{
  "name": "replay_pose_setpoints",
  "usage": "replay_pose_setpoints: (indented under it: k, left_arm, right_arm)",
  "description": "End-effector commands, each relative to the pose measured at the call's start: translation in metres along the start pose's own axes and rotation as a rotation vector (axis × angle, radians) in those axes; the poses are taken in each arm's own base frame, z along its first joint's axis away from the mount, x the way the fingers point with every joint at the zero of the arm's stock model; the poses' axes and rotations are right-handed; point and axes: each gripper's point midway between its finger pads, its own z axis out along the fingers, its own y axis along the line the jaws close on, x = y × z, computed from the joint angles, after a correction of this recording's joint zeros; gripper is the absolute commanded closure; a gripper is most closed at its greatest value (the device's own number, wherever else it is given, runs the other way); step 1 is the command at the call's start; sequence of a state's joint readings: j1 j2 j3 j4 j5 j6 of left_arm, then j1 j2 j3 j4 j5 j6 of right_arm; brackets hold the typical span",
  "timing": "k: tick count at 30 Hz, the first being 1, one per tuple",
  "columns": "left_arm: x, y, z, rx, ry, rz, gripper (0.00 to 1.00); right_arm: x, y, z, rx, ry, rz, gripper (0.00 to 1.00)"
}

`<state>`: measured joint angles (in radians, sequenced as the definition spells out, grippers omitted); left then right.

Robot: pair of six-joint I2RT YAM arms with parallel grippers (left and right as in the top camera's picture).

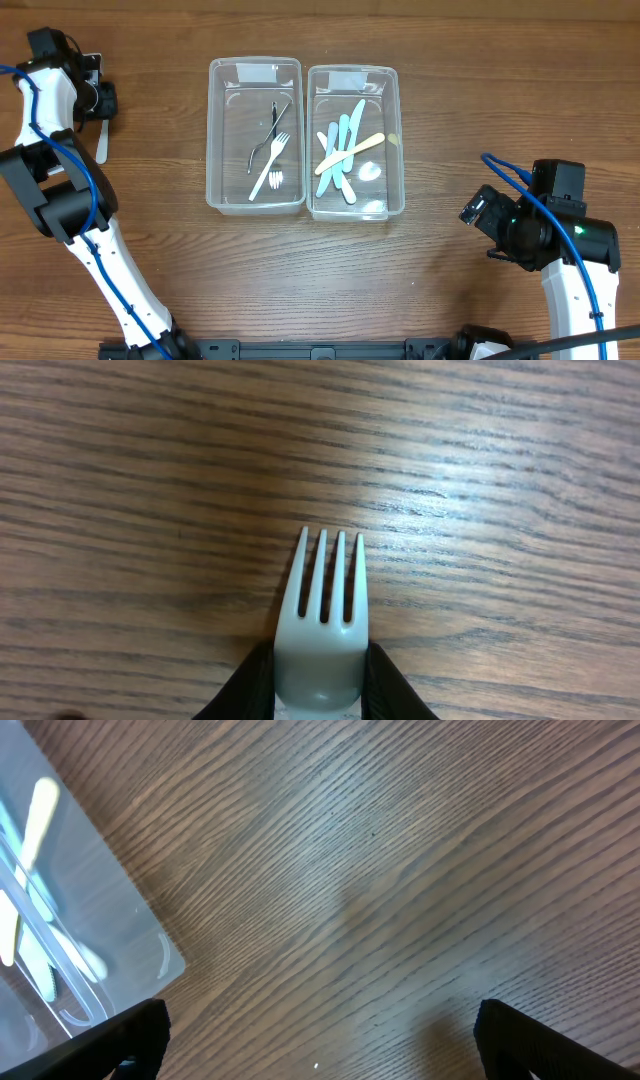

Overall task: Pack container
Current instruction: 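Lower the left gripper onto the white plastic fork and grasp it, then carry the white plastic fork into the left container and release it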

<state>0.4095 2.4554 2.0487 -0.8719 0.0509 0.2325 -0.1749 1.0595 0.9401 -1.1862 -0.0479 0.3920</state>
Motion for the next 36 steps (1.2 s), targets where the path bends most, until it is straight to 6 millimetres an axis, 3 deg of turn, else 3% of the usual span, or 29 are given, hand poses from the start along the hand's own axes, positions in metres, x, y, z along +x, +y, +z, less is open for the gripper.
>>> replay_pose_setpoints:
  k: [1,6,13,17,21,25,30,33,36]
  left_arm:
    - [-0.001,-0.012,-0.017,-0.021,0.002,0.021,0.96]
    - [-0.018,-0.023,-0.07,-0.034,-0.071,0.006,0.96]
    - [-0.022,-0.049,-0.157,-0.038,-0.15,-0.031,0.96]
    - [-0.017,-0.094,-0.218,-0.003,-0.212,-0.017,0.96]
    - [0.0,-0.151,-0.249,0.047,-0.21,0.034,0.96]
    - [0.029,-0.216,-0.256,0.109,-0.135,0.068,0.96]
    - [0.055,-0.295,-0.246,0.17,-0.104,0.175,0.96]
    - [0.068,-0.321,-0.228,0.182,-0.074,0.188,0.96]
    - [0.082,-0.332,-0.197,0.174,-0.018,0.166,0.96]
  right_arm:
    - [-0.001,0.001,-0.001,-0.004,-0.009,-0.007,0.0]
    - [-0.001,0.001,-0.001,-0.004,-0.009,-0.007,0.0]
    - [-0.002,0.001,-0.001,-0.004,-0.01,-0.007,0.0]
    - [-0.002,0.001,-0.001,-0.004,-0.01,-0.007,0.0]
    - [-0.002,0.001,-0.001,-0.005,-0.011,-0.007,0.0]
    - [-0.002,0.001,-0.001,-0.005,-0.011,-0.007,0.0]
    - [-0.002,0.001,-0.001,-0.005,-0.011,-0.007,0.0]
    - [-0.002,0.002,-0.001,-0.005,-0.011,-0.007,0.0]
    - [-0.002,0.001,-0.001,-0.005,-0.01,-0.007,0.0]
